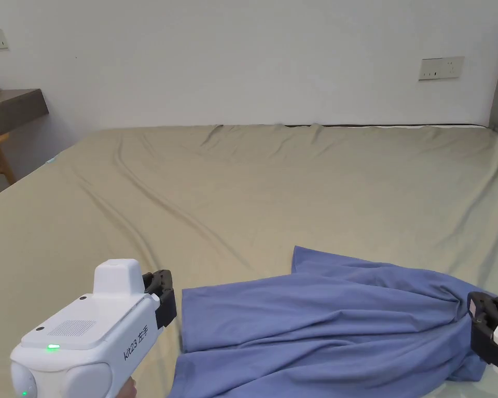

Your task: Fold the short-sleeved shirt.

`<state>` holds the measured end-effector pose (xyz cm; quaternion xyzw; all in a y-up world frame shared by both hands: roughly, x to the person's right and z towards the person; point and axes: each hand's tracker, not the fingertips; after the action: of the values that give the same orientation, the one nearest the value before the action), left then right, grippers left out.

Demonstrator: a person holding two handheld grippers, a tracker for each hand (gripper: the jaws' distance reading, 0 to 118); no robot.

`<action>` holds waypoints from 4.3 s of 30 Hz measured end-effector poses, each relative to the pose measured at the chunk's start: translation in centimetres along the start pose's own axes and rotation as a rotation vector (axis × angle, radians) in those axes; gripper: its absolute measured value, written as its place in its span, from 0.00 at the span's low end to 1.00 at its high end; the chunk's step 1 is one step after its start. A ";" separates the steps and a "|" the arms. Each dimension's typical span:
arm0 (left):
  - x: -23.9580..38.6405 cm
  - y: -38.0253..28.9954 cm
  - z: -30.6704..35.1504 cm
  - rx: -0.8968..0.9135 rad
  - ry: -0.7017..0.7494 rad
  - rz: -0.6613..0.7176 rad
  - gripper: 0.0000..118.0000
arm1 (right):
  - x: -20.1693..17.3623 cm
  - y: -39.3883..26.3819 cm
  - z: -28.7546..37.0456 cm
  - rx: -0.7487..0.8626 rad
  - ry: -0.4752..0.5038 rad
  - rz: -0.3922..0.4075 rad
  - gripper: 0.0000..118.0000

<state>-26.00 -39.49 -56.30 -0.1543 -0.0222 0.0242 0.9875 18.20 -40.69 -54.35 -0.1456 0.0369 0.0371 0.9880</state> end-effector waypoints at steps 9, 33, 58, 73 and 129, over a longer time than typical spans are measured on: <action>1.5 -0.1 -1.4 -0.075 -0.009 -0.006 0.00 | 0.7 0.0 0.0 -0.020 0.001 -0.033 0.00; 1.9 -3.9 -22.0 -0.493 -0.052 -0.096 0.00 | 3.7 -1.3 -1.2 -0.142 -0.050 -0.044 0.00; -0.2 4.2 -15.6 -0.274 -0.035 0.012 0.00 | 14.3 -7.3 -15.4 -0.489 0.090 -0.108 0.09; -1.9 13.2 -8.2 -0.054 0.014 0.017 0.00 | 14.9 5.9 -4.3 -0.129 -0.040 -0.024 0.07; -3.0 14.0 -27.7 -0.113 0.072 -0.010 0.00 | 15.7 10.1 -26.5 -0.189 -0.309 0.162 0.07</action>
<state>-28.19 -34.75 -87.10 -0.2102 0.0115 0.0125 0.9775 31.30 -37.72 -83.81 -0.2267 -0.1074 0.1416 0.9576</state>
